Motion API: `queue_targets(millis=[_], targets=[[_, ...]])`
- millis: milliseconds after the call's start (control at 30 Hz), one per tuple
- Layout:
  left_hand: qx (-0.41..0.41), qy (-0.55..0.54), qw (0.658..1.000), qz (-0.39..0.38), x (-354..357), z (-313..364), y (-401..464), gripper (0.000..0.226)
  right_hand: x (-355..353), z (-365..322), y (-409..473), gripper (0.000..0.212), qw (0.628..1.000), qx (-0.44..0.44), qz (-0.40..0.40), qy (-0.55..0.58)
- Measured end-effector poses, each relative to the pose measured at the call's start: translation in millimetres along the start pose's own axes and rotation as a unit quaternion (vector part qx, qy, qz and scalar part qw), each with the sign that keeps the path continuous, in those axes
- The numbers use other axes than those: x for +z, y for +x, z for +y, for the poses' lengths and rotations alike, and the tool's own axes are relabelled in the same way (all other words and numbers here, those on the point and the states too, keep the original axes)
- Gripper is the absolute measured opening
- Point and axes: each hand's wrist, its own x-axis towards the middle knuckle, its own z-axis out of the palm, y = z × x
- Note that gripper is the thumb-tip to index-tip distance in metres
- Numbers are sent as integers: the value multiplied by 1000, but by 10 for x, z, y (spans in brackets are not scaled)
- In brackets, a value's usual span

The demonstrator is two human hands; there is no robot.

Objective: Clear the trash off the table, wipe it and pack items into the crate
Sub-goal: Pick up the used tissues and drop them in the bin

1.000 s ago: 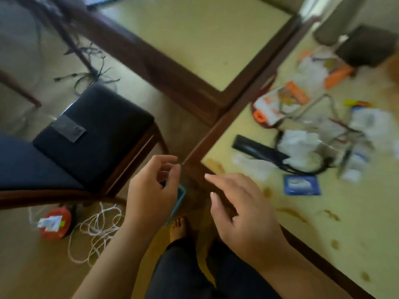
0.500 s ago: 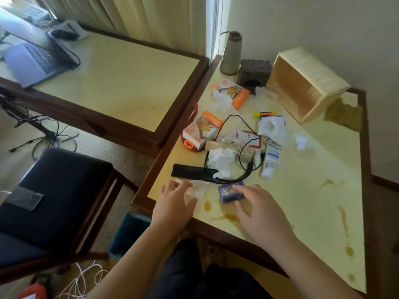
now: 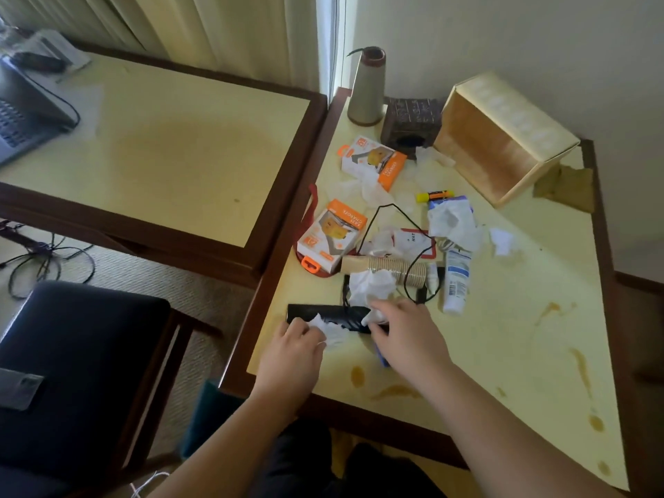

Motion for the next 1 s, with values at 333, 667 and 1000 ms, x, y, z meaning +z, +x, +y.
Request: queue_targets(millis=[333,667,1000], targets=[[120,-25,985,124,-455,224,426,9,109,110,106,18,998,-3,58,-11],[185,-11,982,24,-249,573,954,7,-47,396,-243,19,978,-1,162,129],[146,-13,989,20,-81,626,911,15,-86,656,-608,18,965,-18,200,168]])
